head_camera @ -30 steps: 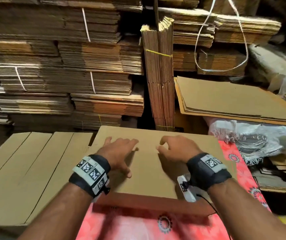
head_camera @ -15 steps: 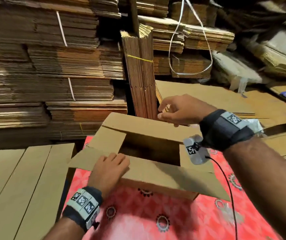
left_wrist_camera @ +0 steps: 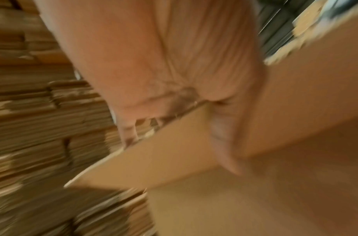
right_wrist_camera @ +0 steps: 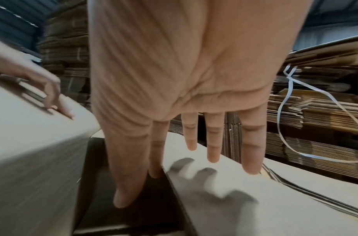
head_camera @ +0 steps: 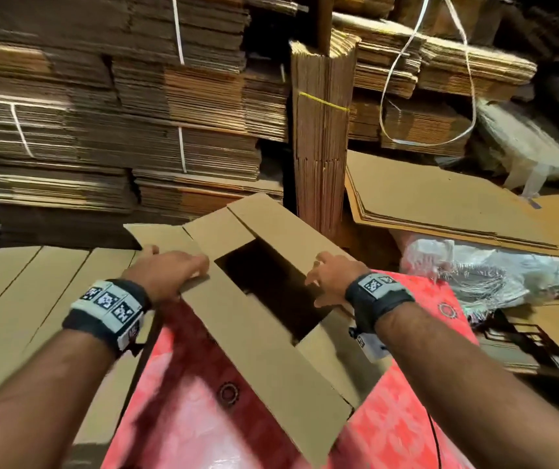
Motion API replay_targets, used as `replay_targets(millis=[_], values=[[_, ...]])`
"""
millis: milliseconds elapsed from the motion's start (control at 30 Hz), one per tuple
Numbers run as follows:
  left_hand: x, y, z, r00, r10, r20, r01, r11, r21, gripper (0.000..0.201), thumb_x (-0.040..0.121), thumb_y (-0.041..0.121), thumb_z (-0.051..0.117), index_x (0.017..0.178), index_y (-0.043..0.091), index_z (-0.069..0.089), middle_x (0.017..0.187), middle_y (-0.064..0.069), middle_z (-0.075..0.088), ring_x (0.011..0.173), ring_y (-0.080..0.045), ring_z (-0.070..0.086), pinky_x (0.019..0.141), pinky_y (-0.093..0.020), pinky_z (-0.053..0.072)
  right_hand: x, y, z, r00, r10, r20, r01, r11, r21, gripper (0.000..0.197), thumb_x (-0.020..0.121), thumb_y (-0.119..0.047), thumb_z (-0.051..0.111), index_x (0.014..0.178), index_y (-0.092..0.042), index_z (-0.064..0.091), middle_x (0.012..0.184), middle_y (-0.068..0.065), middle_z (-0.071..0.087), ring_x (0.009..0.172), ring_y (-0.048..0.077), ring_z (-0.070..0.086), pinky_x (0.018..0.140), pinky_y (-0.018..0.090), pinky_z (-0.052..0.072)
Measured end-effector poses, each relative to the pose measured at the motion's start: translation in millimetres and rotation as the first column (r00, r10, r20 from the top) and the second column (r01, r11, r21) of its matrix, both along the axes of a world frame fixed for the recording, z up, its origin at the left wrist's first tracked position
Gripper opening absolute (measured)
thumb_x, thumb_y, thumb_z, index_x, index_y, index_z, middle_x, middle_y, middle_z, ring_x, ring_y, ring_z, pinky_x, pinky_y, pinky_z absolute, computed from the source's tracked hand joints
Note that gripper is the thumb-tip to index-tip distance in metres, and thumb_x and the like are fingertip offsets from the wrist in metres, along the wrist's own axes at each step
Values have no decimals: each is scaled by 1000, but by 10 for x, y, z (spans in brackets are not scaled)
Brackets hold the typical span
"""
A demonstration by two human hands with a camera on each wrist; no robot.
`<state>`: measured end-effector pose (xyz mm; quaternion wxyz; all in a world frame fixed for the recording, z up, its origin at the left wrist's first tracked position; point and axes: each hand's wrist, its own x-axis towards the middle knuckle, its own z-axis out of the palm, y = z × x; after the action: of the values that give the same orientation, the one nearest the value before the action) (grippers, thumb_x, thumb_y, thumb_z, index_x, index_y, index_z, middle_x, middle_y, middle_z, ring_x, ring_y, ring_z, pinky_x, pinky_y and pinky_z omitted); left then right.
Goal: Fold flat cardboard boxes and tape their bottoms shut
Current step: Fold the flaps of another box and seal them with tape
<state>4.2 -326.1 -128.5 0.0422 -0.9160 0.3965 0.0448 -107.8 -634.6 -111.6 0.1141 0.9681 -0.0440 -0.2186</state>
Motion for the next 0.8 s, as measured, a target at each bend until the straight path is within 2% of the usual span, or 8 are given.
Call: replay_targets(millis=[67,133,267,367,567,667,733,800], values=[[-153,-111,168,991,-80,-110,91,990,108,52,92,30,64,135,43,39,139,18,50,133,-11,44,111,-53,26,8,-5,-45,1000,14,26,-14,1000,-16,56,89,-43,73,142,-38,54,138,3,43,120,30,52,85,44,57],[-331,-244,245,974,-170,-148,188,975,120,64,87,30,68,140,49,37,145,23,45,138,-6,40,114,-54,26,6,-69,3,993,17,115,-14,1000,-27,54,93,-34,69,143,-40,50,130,3,46,115,28,54,82,43,57],[-476,-458,312,972,-213,-100,224,968,117,53,90,23,60,132,52,46,134,21,58,128,-9,52,108,-45,37,-42,-397,383,963,-9,271,33,996,-84,49,100,-39,58,147,-45,44,131,5,45,119,27,47,75,36,47],[-539,-575,399,969,-234,-78,242,965,104,45,92,32,59,130,55,48,128,21,64,124,-8,55,105,-41,38,-88,-749,628,914,-135,383,202,969,-140,54,95,-40,64,146,-39,47,141,8,42,130,30,43,92,47,50],[-1136,-982,489,940,-341,7,340,938,66,45,99,32,54,140,49,45,139,17,59,126,-14,53,102,-41,37,-6,-1239,389,883,-382,274,406,913,-35,44,96,-45,56,138,-31,52,140,6,44,127,31,46,98,49,49],[-1525,-1150,289,926,-376,-30,377,924,60,43,90,27,65,126,46,51,122,16,67,108,-18,63,87,-44,46,47,-1389,111,879,-426,213,430,902,29,55,92,-48,60,139,-28,41,149,7,34,129,35,43,101,53,46],[-1687,-1188,145,930,-363,-59,367,928,70,43,74,34,69,114,44,56,107,21,69,90,-11,66,68,-37,50,85,-1458,3,872,-443,206,436,896,81,70,86,-49,71,143,-26,37,152,7,26,133,36,39,102,54,46],[-1784,-1204,68,936,-329,-124,341,935,100,48,65,40,68,111,44,57,106,23,68,86,-8,66,63,-32,48,81,-1455,0,866,-433,248,421,901,103,76,83,-49,75,144,-24,36,152,8,26,133,36,39,102,55,47]])
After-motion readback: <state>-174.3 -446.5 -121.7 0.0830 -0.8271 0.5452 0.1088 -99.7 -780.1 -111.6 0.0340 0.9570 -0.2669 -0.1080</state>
